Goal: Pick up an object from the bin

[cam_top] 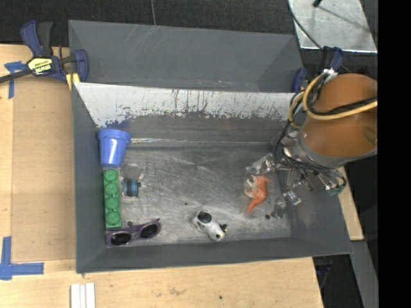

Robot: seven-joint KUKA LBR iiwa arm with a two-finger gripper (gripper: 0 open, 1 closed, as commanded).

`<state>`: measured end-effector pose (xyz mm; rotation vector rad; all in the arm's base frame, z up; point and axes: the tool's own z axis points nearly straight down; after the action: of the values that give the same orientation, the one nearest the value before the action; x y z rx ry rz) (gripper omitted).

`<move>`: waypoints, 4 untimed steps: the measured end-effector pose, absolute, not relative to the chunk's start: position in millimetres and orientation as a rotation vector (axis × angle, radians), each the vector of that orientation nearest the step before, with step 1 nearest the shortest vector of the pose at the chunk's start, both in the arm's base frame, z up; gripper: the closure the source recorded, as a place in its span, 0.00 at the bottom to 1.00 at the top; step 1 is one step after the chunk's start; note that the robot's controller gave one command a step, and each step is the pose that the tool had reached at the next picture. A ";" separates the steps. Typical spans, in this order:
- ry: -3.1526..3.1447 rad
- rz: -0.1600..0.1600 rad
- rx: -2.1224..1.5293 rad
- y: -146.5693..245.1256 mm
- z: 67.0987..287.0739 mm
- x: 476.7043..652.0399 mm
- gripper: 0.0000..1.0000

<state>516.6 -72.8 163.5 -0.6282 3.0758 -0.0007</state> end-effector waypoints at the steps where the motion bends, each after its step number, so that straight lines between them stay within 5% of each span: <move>1: 3.036 -0.003 -0.786 -89.9 142.3 528.9 0.00; 2: 2.895 -0.008 -1.199 -114.7 75.5 569.0 0.00; 3: 2.830 -0.022 -1.286 -114.3 68.7 574.7 1.00; 4: 2.828 -0.021 -1.302 -114.3 69.8 570.7 1.00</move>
Offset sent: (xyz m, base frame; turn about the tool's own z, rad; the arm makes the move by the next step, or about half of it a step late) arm 0.0524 -0.0436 -0.0935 -0.3837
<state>570.7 -114.3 69.8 -1.3021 2.8280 -0.0205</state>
